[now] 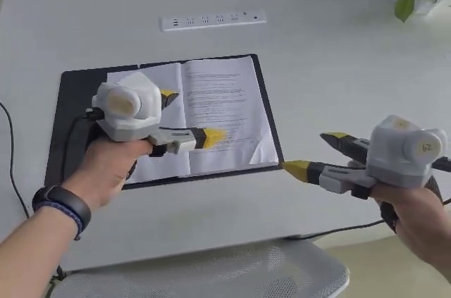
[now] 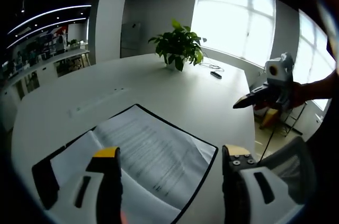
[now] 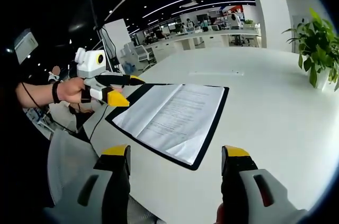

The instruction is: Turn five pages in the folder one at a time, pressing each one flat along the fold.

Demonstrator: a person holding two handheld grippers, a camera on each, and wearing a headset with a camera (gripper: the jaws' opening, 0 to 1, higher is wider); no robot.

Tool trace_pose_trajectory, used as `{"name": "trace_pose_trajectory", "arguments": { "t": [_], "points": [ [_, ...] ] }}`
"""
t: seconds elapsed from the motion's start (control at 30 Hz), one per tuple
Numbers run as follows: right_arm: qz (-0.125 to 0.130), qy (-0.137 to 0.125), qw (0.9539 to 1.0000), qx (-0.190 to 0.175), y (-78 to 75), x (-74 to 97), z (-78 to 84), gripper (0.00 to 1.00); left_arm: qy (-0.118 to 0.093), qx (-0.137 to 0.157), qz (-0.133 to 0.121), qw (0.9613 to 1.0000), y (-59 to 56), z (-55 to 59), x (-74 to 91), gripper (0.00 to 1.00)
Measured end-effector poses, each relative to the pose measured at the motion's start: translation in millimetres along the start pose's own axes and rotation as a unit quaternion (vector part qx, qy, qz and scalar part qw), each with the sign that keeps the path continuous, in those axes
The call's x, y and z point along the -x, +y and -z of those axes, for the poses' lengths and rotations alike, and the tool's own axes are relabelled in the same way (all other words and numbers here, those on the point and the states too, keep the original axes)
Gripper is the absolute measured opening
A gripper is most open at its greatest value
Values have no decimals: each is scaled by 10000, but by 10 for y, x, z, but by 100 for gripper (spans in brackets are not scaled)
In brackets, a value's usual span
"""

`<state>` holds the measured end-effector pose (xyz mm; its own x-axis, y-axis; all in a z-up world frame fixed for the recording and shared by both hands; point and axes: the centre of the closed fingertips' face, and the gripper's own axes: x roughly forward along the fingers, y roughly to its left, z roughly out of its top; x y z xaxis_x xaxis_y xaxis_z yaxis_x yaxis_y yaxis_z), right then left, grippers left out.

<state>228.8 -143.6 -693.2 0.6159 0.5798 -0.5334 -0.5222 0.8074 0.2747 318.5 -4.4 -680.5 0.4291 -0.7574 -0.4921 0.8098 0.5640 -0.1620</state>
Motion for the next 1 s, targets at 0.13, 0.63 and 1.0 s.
{"name": "trace_pose_trajectory", "arguments": {
  "t": [0.13,0.63,1.0],
  "points": [
    [-6,-25,10000,-1,-5,4,-20,69,109,-148,154,9997,-97,12,-161,77],
    [-31,47,10000,-14,-42,-15,-3,68,421,-292,208,9985,-266,223,-840,72],
    [-96,155,9998,-27,-67,-69,39,67,902,-459,181,9947,-399,596,-1192,69]
  ]
}}
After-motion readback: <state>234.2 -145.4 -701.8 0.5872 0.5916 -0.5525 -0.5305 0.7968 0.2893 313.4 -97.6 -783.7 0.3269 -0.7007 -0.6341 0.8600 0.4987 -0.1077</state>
